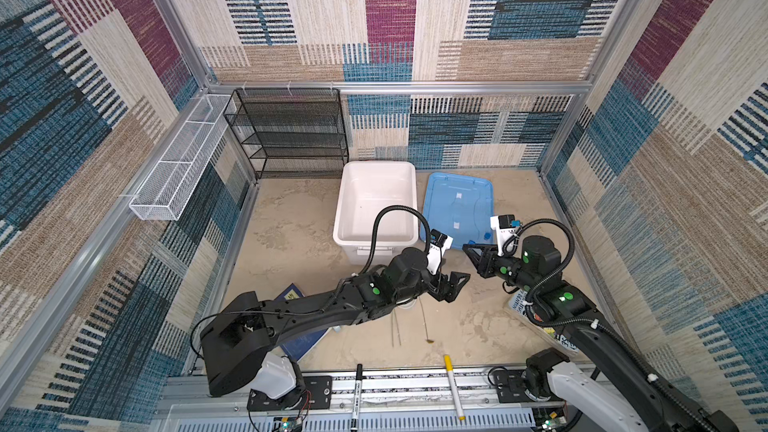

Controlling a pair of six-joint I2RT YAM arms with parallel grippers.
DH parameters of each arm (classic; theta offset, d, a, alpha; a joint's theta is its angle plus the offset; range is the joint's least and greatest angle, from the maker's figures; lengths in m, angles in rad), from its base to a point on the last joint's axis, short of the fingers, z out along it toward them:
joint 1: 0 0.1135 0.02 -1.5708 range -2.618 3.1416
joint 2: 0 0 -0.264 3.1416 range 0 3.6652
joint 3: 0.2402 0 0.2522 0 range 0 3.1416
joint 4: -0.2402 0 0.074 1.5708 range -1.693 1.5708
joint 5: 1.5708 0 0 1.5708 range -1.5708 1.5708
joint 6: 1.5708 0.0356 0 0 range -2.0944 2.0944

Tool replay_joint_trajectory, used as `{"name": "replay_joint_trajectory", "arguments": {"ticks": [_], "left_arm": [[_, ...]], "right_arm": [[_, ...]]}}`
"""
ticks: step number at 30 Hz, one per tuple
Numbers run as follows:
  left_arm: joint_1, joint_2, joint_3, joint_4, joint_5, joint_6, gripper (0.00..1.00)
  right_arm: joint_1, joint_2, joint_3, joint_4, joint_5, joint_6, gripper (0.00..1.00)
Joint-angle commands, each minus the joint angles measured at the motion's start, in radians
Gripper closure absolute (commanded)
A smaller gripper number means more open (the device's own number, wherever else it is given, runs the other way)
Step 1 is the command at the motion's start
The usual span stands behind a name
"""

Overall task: Organize the chemistry lab equipment
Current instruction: 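Open the left gripper and draw it back while the right gripper holds the tube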

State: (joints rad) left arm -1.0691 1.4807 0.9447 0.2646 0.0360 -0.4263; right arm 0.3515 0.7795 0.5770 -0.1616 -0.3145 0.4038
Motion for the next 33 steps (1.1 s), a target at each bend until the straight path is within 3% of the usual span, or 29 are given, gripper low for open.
{"name": "replay_joint_trajectory", "arguments": {"ticks": [1, 6, 8, 16, 33], "left_arm": [[0.0, -0.009, 0.011, 0.013, 0.039, 0.005, 0.15], [0.0, -0.002, 0.025, -0.011, 0.053, 0.013, 0.11], [-0.001, 0.01, 0.032, -0.016, 0.047, 0.005, 0.01], [0.0, 0.035, 0.046, 0.005, 0.079, -0.046, 0.01], [0.0, 0.027, 0.051, -0.033, 0.044, -0.053, 0.01]], "right_arm": [[0.001, -0.073, -0.036, 0.011, 0.167, -0.049, 0.84], [0.001, -0.251, -0.101, -0.025, 0.348, -0.046, 0.84], [0.001, -0.314, -0.116, -0.056, 0.443, -0.031, 0.84], [0.001, -0.497, -0.198, -0.081, 0.681, 0.035, 0.85], [0.001, -0.489, -0.373, 0.121, 0.764, 0.004, 0.85]]}}
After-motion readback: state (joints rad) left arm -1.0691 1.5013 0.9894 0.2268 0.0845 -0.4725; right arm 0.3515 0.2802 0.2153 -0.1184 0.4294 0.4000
